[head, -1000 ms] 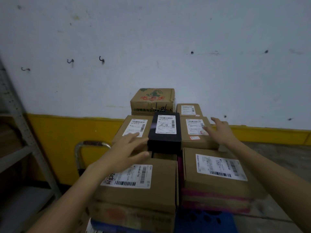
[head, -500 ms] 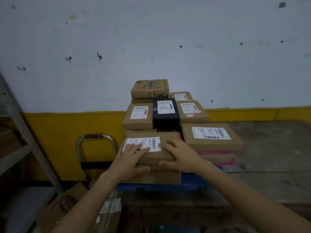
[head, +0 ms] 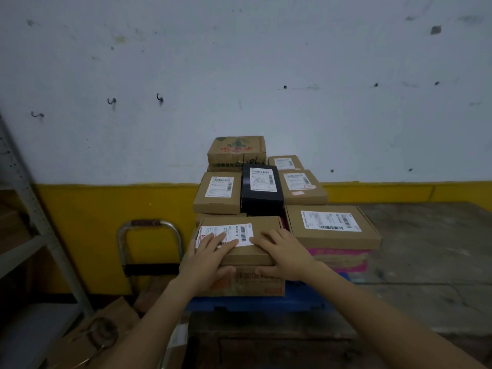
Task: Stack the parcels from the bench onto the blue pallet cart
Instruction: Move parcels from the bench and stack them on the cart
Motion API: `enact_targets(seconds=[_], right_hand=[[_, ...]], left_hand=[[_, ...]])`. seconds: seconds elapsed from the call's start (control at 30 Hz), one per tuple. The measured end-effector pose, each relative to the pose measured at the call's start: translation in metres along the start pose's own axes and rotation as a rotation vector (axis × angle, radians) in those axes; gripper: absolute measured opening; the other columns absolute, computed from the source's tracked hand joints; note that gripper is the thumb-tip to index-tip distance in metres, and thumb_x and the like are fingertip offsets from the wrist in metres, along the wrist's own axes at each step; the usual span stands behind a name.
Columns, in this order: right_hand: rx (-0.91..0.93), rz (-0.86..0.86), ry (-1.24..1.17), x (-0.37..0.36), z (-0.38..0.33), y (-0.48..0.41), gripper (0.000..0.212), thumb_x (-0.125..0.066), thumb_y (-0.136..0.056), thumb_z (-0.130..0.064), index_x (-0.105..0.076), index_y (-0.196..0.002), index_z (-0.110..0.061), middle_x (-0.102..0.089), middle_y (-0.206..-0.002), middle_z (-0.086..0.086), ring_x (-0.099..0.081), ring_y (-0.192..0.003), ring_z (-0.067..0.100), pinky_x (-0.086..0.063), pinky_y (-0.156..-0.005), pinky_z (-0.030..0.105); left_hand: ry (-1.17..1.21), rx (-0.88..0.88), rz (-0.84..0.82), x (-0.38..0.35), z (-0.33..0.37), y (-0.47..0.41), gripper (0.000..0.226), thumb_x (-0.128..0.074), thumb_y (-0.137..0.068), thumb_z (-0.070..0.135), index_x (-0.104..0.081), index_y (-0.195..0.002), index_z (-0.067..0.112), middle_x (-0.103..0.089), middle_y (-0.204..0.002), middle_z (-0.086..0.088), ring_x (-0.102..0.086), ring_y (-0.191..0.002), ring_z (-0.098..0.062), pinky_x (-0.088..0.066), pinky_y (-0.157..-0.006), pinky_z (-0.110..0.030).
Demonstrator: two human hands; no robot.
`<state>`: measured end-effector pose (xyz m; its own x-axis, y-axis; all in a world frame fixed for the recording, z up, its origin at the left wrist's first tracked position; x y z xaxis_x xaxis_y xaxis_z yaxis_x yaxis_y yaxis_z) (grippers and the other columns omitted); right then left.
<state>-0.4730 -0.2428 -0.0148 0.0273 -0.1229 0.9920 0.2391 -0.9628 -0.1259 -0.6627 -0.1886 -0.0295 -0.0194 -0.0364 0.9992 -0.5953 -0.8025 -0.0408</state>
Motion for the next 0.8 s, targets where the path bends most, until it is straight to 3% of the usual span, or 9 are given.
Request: enact_targets(seconds=[0.13, 0.3, 0.5, 0.63, 0.8], right_hand=[[-0.011, -0.001, -0.101, 0.0, 0.003, 0.0, 0.073, -0.045, -0.085, -0.063, -0.021, -0.146, -0.032, -0.023, -0.149, 0.001, -0.023, -0.135, 0.023, -0.017, -0.112, 0.037], [-0.247, 0.182, -0.479, 0.02, 0.04, 0.006, 0.061, -0.041, -0.09, -0.058, -0.032, -0.143, -0.029, -0.032, -0.147, -0.001, -0.032, -0.133, 0.017, -0.028, -0.108, 0.033], [-0.609, 0.422, -0.407, 0.034, 0.135, 0.038, 0.054, -0.051, -0.091, -0.043, -0.041, -0.138, -0.021, -0.038, -0.144, 0.011, -0.038, -0.131, 0.027, -0.035, -0.104, 0.042], [-0.87, 0.358, -0.577, 0.024, 0.187, 0.066, 0.066, -0.058, -0.087, -0.043, -0.034, -0.142, -0.015, -0.035, -0.146, 0.019, -0.035, -0.133, 0.035, -0.034, -0.105, 0.046], [-0.881, 0.268, -0.855, 0.011, 0.197, 0.074, 0.067, -0.059, -0.089, -0.033, -0.029, -0.144, -0.011, -0.038, -0.145, 0.015, -0.044, -0.125, 0.032, -0.04, -0.097, 0.04]], left_hand=[[0.011, 0.005, 0.003, 0.001, -0.001, 0.001, 0.066, -0.037, -0.091, 0.058, -0.006, -0.147, 0.042, 0.0, -0.158, 0.008, 0.002, -0.146, -0.017, 0.003, -0.116, -0.047], [0.023, 0.007, 0.008, 0.003, 0.001, 0.002, 0.066, -0.039, -0.09, 0.058, -0.007, -0.146, 0.043, -0.001, -0.158, 0.009, 0.002, -0.146, -0.017, 0.006, -0.116, -0.047], [0.13, -0.049, -0.019, 0.016, 0.025, -0.008, 0.073, -0.044, -0.086, 0.062, -0.006, -0.146, 0.044, 0.003, -0.158, 0.011, 0.007, -0.145, -0.016, 0.004, -0.116, -0.049], [0.179, -0.158, -0.02, 0.022, 0.068, -0.032, 0.075, -0.046, -0.085, 0.062, -0.006, -0.145, 0.045, 0.003, -0.158, 0.012, 0.007, -0.145, -0.014, 0.005, -0.115, -0.048], [0.191, -0.168, -0.079, 0.01, 0.095, -0.05, 0.075, -0.044, -0.085, 0.064, -0.006, -0.145, 0.045, 0.001, -0.158, 0.012, 0.007, -0.145, -0.016, 0.003, -0.115, -0.052]])
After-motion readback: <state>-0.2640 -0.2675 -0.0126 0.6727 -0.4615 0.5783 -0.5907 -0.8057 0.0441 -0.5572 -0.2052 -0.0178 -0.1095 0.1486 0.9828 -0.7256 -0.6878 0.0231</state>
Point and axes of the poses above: each hand's wrist, its own y-axis away from the middle knuckle, its own x-axis out of the back of the hand, z = x × y, the point moved 3 cm from there along -y, towards the middle knuckle
